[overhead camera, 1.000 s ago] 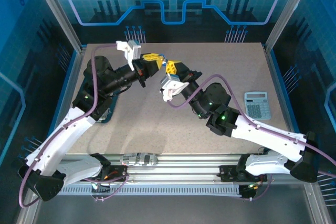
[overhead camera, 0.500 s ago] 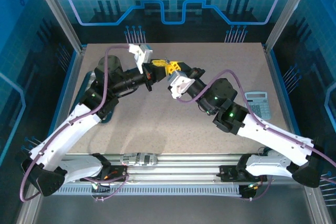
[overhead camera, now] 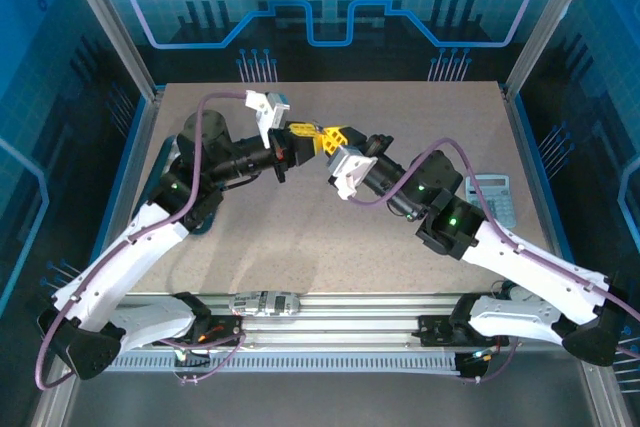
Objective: Remove the keys from the keyring
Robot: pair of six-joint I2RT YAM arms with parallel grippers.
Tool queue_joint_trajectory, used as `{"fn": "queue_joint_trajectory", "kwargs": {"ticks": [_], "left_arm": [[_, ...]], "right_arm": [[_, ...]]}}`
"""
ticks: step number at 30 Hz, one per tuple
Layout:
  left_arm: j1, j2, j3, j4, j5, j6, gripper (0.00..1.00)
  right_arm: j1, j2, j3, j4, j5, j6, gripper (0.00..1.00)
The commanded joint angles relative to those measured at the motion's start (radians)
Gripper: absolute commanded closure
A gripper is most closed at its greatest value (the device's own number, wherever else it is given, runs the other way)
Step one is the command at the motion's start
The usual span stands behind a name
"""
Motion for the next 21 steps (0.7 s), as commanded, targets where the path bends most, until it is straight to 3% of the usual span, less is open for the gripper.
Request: {"fn": "queue_joint_trajectory", "kwargs": {"ticks": [1, 21], "left_arm": [[-0.005, 0.004, -0.028, -0.044, 0.152, -0.031, 1.00], [0.054, -0.065, -0.071, -0.036, 0.222, -0.074, 1.00]], "right_arm": [[0.012, 0.009, -0.012, 0.033, -0.130, -0.071, 1.00], [-0.105, -0.040, -0.020, 0.013, -0.193, -0.166, 1.00]]}}
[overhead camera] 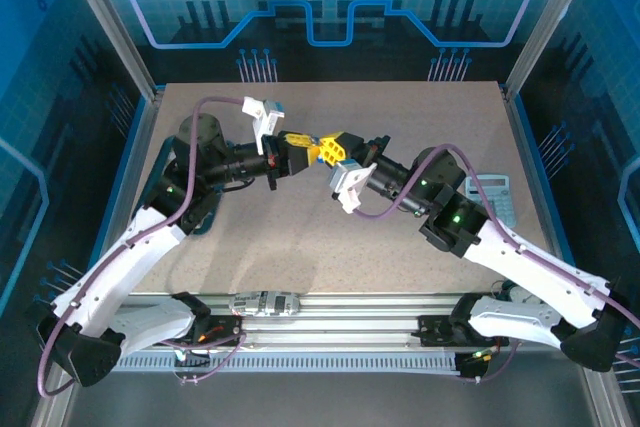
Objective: Remove the keys from the keyring
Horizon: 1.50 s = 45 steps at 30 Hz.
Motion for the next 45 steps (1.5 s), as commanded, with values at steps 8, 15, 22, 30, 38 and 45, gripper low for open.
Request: {"fn": "queue_joint_trajectory", "kwargs": {"ticks": [8, 15, 22, 30, 38, 45], "left_arm": [[0.006, -0.030, -0.031, 0.004, 0.080, -0.041, 1.00], [0.014, -0.026, -0.040, 0.059, 0.085, -0.077, 1.00], [0.048, -0.040, -0.068, 0.132, 0.092, -0.147, 1.00], [0.052, -0.032, -0.070, 0.148, 0.101, -0.169, 1.00], [0.055, -0.034, -0.069, 0.158, 0.099, -0.182, 1.00], [0.066, -0.063, -0.107, 0.174, 0.083, -0.188, 1.00]], "right_arm": [[-0.052, -0.044, -0.011, 0.031, -0.020, -0.016, 1.00], [-0.039, -0.037, -0.028, 0.048, -0.017, -0.015, 1.00], [-0.035, -0.046, -0.052, 0.042, -0.033, -0.021, 1.00], [0.024, -0.020, -0.045, 0.014, -0.014, -0.084, 1.00], [0.058, 0.017, -0.035, -0.007, 0.046, -0.143, 1.00], [0.004, -0.001, -0.018, -0.001, 0.024, -0.049, 1.00]]}}
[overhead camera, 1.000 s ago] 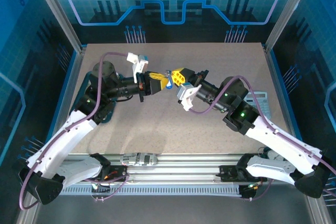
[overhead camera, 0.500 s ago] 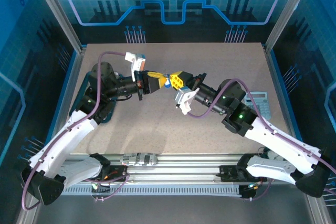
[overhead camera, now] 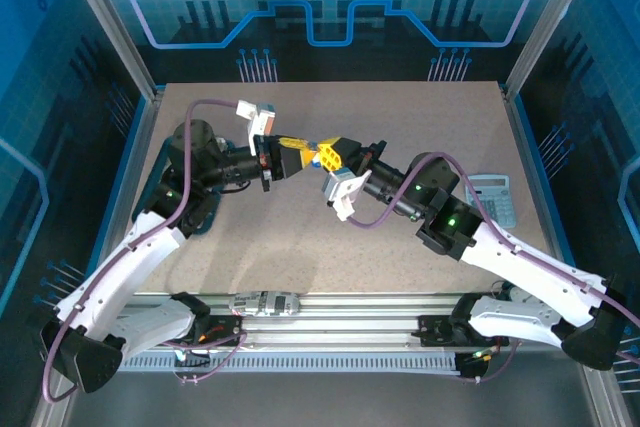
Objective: Remove the keys from the keyring
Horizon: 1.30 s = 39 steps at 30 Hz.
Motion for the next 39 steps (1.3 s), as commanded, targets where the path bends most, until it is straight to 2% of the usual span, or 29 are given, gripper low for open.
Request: {"fn": "queue_joint_trajectory", "kwargs": {"ticks": [1, 4, 9, 12, 16, 22, 26, 28, 32, 35, 39], "left_arm": [[0.010, -0.033, -0.018, 0.060, 0.005, -0.029, 1.00], [0.016, -0.032, -0.024, 0.087, 0.012, -0.050, 1.00], [0.016, -0.023, -0.018, 0.076, 0.024, -0.048, 0.99], [0.016, -0.028, -0.025, 0.064, 0.011, -0.045, 0.83], [0.016, -0.038, -0.045, 0.074, -0.015, -0.045, 0.68], [0.016, -0.026, -0.041, 0.101, -0.015, -0.059, 0.69], [0.016, -0.039, -0.035, 0.081, -0.018, -0.034, 0.66], [0.017, -0.065, -0.041, 0.061, -0.039, -0.010, 0.60], [0.017, -0.120, -0.060, 0.015, -0.116, 0.035, 0.41], [0.020, -0.149, -0.062, -0.017, -0.159, 0.063, 0.38], [0.045, -0.166, -0.039, -0.045, -0.234, 0.051, 0.31]], "right_arm": [[-0.019, -0.006, 0.023, -0.023, -0.007, 0.040, 1.00], [-0.021, -0.003, 0.025, -0.017, -0.001, 0.045, 1.00], [-0.041, 0.008, 0.068, 0.019, 0.020, 0.142, 1.00], [-0.054, 0.019, 0.097, 0.024, 0.029, 0.178, 1.00], [-0.074, 0.026, 0.112, 0.026, 0.009, 0.210, 1.00], [-0.080, 0.022, 0.097, 0.028, -0.015, 0.238, 1.00], [-0.091, 0.012, 0.085, 0.025, -0.034, 0.251, 1.00], [-0.121, 0.006, 0.086, 0.015, -0.061, 0.285, 1.00], [-0.198, -0.014, 0.074, 0.027, -0.166, 0.353, 1.00], [-0.217, -0.015, 0.079, 0.024, -0.205, 0.361, 1.00], [-0.296, -0.029, 0.073, 0.028, -0.379, 0.461, 1.00]]}}
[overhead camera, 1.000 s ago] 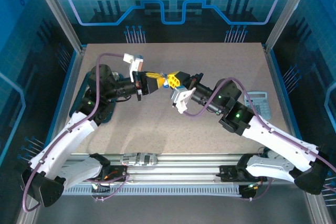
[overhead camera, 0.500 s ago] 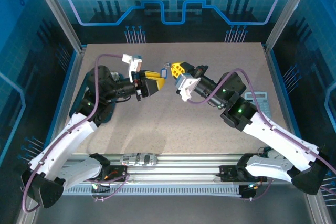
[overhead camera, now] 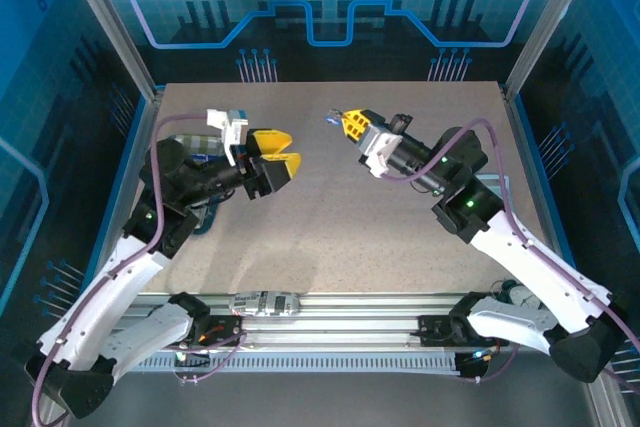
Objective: Remove the keys from the keyring
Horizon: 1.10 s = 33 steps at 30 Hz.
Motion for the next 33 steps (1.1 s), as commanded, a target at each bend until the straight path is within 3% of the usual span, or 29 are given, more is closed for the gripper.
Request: {"fn": "queue_joint_trajectory", "kwargs": {"ticks": [1, 7, 12, 18, 23, 33], "left_arm": [[0.045, 0.003, 0.033, -0.058, -0.084, -0.011, 0.29], [0.166, 0.189, 0.273, -0.174, 0.163, -0.082, 0.31], [0.173, 0.346, 0.391, -0.050, 0.396, -0.195, 0.39], [0.159, 0.493, 0.478, 0.066, 0.577, -0.357, 0.49], [0.125, 0.530, 0.509, 0.010, 0.589, -0.316, 0.46], [0.098, 0.555, 0.516, 0.063, 0.617, -0.363, 0.47]], "right_arm": [[-0.075, -0.021, 0.000, 0.033, -0.214, 0.136, 1.00], [-0.152, 0.058, 0.042, 0.044, -0.429, 0.252, 1.00], [-0.198, 0.124, 0.058, 0.135, -0.530, 0.342, 1.00], [-0.231, 0.170, 0.074, 0.232, -0.594, 0.424, 1.00], [-0.235, 0.181, 0.083, 0.249, -0.604, 0.432, 1.00], [-0.235, 0.191, 0.096, 0.242, -0.613, 0.432, 1.00]]}}
